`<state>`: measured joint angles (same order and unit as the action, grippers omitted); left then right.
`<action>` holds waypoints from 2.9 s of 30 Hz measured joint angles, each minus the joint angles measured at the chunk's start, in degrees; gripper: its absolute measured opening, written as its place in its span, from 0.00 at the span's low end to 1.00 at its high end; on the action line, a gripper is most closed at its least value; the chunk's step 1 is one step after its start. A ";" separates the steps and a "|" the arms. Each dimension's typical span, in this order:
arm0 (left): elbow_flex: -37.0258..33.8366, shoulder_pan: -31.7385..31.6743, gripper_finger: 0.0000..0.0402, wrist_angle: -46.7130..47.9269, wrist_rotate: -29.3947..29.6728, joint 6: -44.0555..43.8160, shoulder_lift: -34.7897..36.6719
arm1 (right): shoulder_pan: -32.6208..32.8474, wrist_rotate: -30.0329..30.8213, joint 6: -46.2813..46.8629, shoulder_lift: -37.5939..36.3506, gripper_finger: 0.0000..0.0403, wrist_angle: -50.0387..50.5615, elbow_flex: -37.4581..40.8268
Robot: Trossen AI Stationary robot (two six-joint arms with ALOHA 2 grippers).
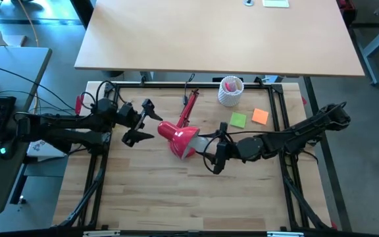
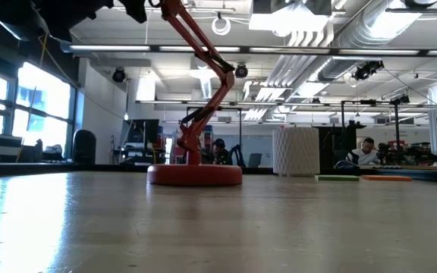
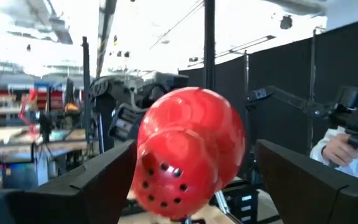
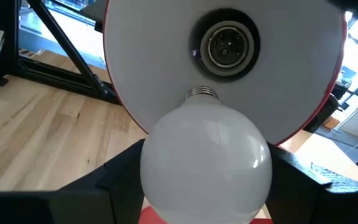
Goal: Screw lightbulb
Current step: Insert the white lightbulb into the red lamp
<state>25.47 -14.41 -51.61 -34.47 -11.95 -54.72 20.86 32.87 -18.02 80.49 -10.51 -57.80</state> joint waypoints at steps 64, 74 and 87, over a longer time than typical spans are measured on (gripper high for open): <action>6.91 5.07 0.62 2.01 -0.17 3.49 -11.28 | 0.02 -1.83 -0.44 0.00 0.63 0.81 0.00; 6.99 2.87 0.62 5.84 -4.37 5.69 -11.16 | 2.24 -1.10 -3.50 0.02 0.63 2.16 0.02; 6.99 -2.05 0.62 8.36 -7.01 -1.07 -11.21 | 1.62 4.77 1.38 1.56 0.63 -2.54 0.02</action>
<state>32.46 -16.46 -43.25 -41.48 -13.02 -65.93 22.48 37.65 -16.65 82.05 -13.04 -57.78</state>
